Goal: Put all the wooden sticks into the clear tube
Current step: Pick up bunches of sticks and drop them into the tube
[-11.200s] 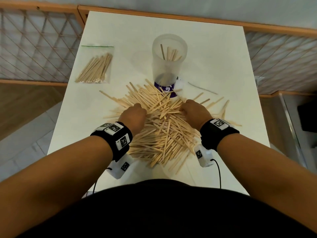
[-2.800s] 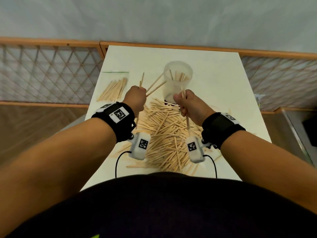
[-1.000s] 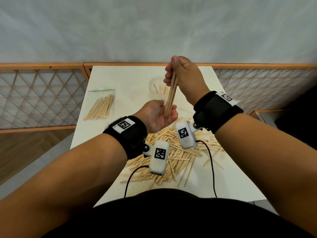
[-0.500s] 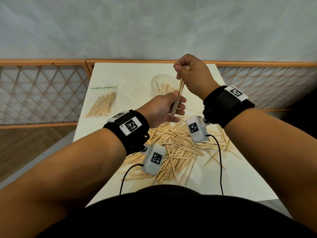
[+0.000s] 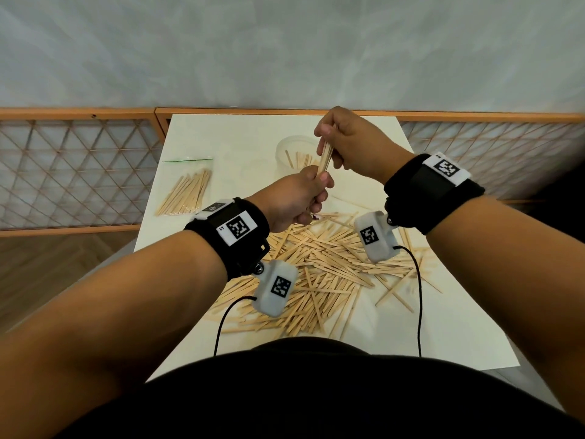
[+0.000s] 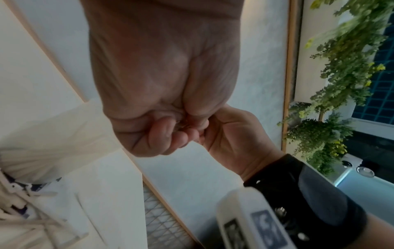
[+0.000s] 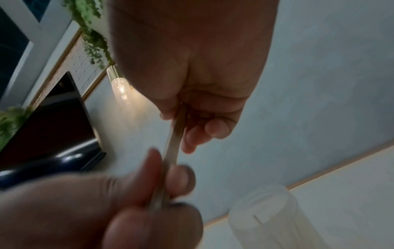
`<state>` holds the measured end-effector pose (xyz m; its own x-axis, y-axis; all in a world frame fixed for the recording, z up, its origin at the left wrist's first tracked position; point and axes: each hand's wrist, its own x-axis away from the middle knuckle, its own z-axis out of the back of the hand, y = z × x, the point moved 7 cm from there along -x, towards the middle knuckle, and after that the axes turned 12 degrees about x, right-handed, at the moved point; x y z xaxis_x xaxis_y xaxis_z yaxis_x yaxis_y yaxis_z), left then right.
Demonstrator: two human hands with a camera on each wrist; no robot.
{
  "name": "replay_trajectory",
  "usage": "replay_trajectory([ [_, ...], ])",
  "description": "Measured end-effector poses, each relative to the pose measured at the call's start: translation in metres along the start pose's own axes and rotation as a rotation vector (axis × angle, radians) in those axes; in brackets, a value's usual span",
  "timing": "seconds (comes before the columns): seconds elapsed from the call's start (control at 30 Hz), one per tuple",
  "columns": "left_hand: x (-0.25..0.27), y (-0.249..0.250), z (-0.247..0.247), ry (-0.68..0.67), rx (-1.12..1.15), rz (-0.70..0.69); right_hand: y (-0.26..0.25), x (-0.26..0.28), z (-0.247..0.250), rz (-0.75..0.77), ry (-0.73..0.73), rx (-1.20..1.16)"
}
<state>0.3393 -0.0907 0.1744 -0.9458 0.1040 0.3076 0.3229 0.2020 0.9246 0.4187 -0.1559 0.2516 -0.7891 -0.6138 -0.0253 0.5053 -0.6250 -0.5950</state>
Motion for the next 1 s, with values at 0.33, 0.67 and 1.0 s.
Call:
replay_trajectory([
  [0.33, -0.002, -0.003, 0.007, -0.066, -0.055, 0.018, 0.008, -0.006, 0.020, -0.075, -0.180, -0.182],
  [0.67, -0.012, -0.012, 0.029, 0.053, -0.216, 0.046, 0.001, -0.023, 0.025, -0.080, -0.205, 0.112],
  [1.0, 0.000, -0.059, 0.103, 0.314, -0.600, 0.243, -0.009, -0.086, 0.032, 0.101, 0.059, 0.634],
])
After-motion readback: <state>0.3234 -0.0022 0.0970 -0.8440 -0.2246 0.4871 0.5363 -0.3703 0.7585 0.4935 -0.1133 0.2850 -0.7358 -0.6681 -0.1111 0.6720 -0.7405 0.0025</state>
